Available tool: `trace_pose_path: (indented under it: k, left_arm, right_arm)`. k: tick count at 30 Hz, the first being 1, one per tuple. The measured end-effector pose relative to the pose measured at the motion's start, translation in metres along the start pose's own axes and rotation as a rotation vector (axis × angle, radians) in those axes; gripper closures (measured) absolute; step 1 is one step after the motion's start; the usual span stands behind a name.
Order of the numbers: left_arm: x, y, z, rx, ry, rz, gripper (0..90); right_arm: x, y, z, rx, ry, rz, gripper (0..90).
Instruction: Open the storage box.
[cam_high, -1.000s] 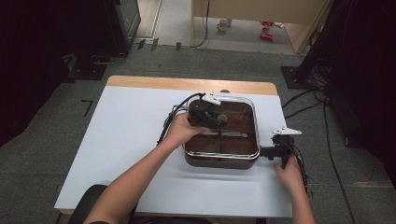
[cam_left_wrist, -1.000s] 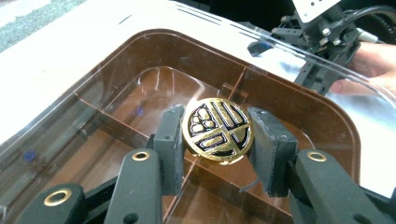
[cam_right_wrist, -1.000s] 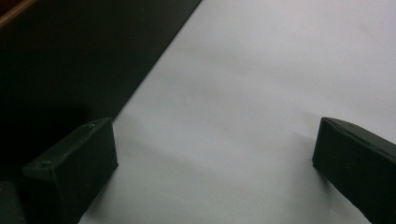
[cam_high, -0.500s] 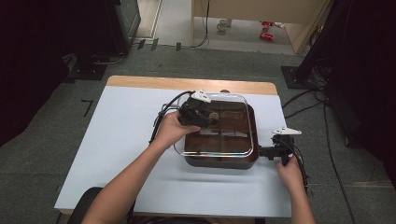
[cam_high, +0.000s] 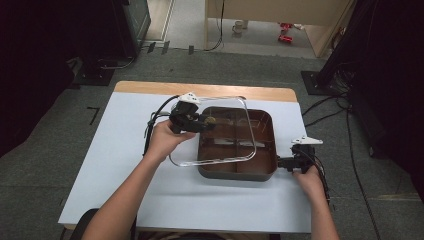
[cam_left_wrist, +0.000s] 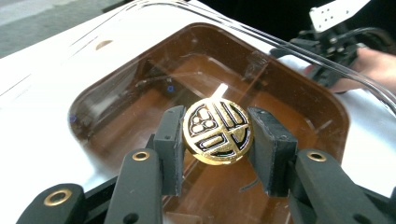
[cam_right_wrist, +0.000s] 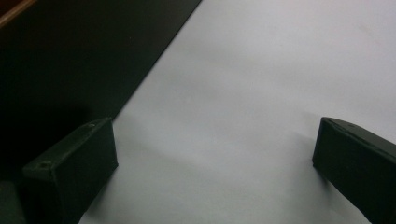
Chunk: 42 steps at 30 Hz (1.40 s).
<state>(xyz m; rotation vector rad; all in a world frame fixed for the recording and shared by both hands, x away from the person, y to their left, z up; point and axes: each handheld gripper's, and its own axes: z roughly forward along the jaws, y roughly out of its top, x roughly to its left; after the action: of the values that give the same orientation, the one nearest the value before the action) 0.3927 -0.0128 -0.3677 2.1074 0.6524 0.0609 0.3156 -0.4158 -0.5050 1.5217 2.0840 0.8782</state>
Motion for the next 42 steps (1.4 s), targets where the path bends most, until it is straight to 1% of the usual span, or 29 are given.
trace_pose_path:
  k: [3, 5, 10, 17, 20, 27, 29, 35, 38, 39, 42]
  left_arm:
    - [0.004, -0.006, -0.011, 0.001, 0.036, -0.001, 59.4]
    - [0.008, -0.011, -0.018, -0.003, 0.057, -0.011, 59.3]
    - [0.019, -0.022, -0.035, -0.016, 0.081, -0.055, 59.3]
    - [0.033, -0.036, -0.054, -0.016, 0.132, -0.079, 59.3]
    - [0.041, -0.042, -0.062, -0.026, 0.144, -0.104, 59.3]
    - [0.06, -0.057, -0.081, -0.043, 0.181, -0.142, 59.4]
    - [0.065, -0.061, -0.085, -0.047, 0.19, -0.149, 59.3]
    - [0.085, -0.077, -0.097, -0.047, 0.222, -0.188, 59.4]
    - [0.094, -0.086, -0.1, -0.038, 0.253, -0.203, 59.4]
    - [0.097, -0.089, -0.099, -0.037, 0.26, -0.213, 59.4]
    - [0.106, -0.096, -0.097, -0.027, 0.276, -0.225, 59.3]
  right_arm:
    - [0.0, 0.0, 0.0, 0.0, 0.0, 0.002, 0.0]
    - [0.0, 0.0, 0.0, 0.0, 0.0, 0.002, 0.0]
    - [0.0, 0.0, 0.0, -0.001, 0.0, 0.002, 0.0]
    - [0.0, 0.0, 0.0, 0.002, 0.0, 0.004, 0.0]
    - [0.0, 0.0, 0.0, 0.001, 0.001, 0.002, 0.0]
    - [0.0, 0.0, 0.0, 0.0, 0.001, 0.0, 0.0]
    - [0.0, 0.0, 0.0, 0.0, 0.001, 0.001, 0.0]
    - [0.0, 0.0, 0.0, 0.0, 0.001, 0.001, 0.0]
    - [0.0, 0.0, 0.0, 0.0, 0.001, 0.001, 0.0]
    - [0.0, 0.0, 0.0, 0.0, 0.001, 0.001, 0.0]
    - [0.0, 0.0, 0.0, 0.0, 0.001, 0.001, 0.0]
